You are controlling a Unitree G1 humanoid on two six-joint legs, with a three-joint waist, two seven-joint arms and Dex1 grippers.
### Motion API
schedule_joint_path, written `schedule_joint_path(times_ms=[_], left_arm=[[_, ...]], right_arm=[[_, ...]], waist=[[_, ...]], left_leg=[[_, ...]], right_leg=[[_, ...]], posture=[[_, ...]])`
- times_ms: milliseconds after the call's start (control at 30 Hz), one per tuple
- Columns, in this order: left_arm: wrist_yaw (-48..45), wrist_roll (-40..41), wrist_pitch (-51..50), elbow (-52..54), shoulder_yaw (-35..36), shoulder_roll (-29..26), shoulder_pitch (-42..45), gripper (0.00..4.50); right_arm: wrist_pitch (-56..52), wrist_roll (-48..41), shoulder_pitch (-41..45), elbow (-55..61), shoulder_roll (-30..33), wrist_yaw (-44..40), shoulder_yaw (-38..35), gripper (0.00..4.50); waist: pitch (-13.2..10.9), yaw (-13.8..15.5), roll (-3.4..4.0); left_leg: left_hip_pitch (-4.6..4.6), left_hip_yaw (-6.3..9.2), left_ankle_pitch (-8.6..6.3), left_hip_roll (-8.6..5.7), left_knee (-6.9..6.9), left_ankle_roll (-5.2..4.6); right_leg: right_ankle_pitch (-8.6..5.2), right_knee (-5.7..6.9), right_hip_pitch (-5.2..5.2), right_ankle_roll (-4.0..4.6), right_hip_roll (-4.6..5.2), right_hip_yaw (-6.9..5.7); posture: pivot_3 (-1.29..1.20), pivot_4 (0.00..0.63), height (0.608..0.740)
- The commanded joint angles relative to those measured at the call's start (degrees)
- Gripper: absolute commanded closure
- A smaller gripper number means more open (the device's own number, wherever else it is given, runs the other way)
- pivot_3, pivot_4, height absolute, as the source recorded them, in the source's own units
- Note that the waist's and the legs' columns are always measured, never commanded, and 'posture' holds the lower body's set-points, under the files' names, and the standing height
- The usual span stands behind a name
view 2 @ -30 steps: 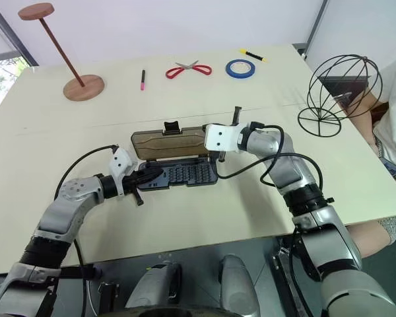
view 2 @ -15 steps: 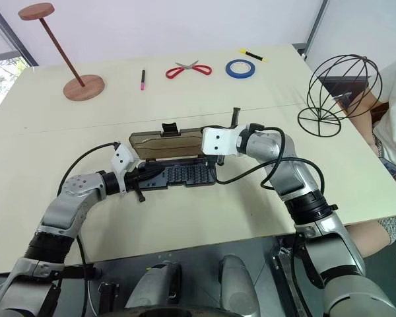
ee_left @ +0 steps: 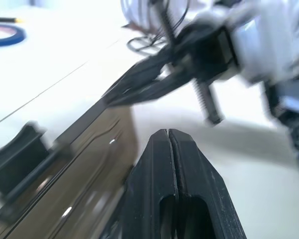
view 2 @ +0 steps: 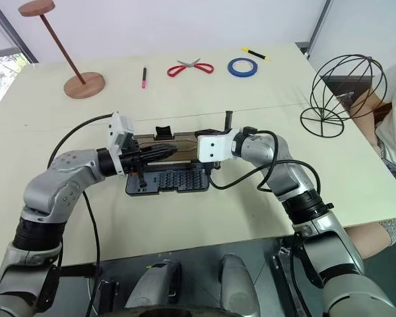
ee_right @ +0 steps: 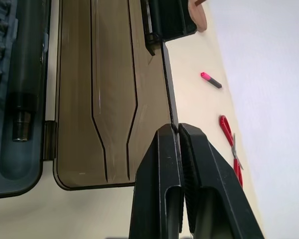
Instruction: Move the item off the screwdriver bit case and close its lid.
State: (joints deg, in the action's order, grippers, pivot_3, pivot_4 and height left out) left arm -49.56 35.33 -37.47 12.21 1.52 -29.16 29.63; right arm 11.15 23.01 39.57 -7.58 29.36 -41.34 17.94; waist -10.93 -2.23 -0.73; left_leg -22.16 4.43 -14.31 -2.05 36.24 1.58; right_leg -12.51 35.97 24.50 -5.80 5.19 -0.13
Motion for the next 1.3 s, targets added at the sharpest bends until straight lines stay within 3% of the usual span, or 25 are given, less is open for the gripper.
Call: schedule_joint_path(times_ms=[33, 233, 600, 967, 1300], left_arm=[[4.6, 2.8, 0.0, -3.0, 7.1, 0.4, 6.2, 4.50], [8.7, -2.6, 6.5, -16.4, 11.5, -1.3, 12.5, 4.50], [-0.1, -11.3, 17.1, -33.3, 6.0, -2.9, 9.6, 4.50], [-4.5, -15.5, 20.8, -40.3, 2.6, -1.8, 8.2, 4.50], [-2.3, -18.8, 27.0, -47.4, 3.4, -2.3, 9.2, 4.50]], right_arm=[[1.4, -0.4, 1.6, 0.9, 0.1, 0.6, -0.2, 4.50], [1.6, -0.3, 1.9, 0.7, 0.0, 0.7, -0.3, 4.50], [0.8, -0.4, 1.9, 1.6, -0.1, 0.6, -0.5, 4.50], [0.0, -0.5, 2.0, 2.2, 0.2, 0.6, -1.0, 4.50], [-0.8, -0.6, 2.1, 2.8, -0.2, 0.4, -0.9, 4.50]], waist=[[0.0, 0.0, -0.05], [0.0, -0.2, -0.05], [0.0, 0.0, -0.08], [0.0, 0.0, -0.07], [0.0, -0.1, -0.07]], left_leg=[[-0.01, 0.01, 0.00, 0.00, 0.00, 0.01], [0.00, -0.01, 0.02, -0.01, -0.03, 0.04], [-0.04, -0.02, 0.04, -0.03, -0.03, 0.07], [-0.08, -0.03, 0.04, -0.03, -0.02, 0.07], [-0.07, -0.03, 0.04, -0.04, -0.01, 0.07]], right_leg=[[0.00, 0.00, 0.00, 0.00, 0.00, -0.01], [0.00, -0.04, 0.01, 0.00, 0.00, -0.01], [0.01, -0.04, 0.03, -0.01, 0.00, -0.02], [0.01, -0.02, 0.07, -0.01, 0.02, -0.02], [0.01, 0.00, 0.07, -0.02, 0.02, -0.02]], posture=[[0.00, 0.150, 0.740], [0.00, 0.150, 0.740], [0.00, 0.150, 0.740], [0.00, 0.150, 0.740], [0.00, 0.150, 0.740]])
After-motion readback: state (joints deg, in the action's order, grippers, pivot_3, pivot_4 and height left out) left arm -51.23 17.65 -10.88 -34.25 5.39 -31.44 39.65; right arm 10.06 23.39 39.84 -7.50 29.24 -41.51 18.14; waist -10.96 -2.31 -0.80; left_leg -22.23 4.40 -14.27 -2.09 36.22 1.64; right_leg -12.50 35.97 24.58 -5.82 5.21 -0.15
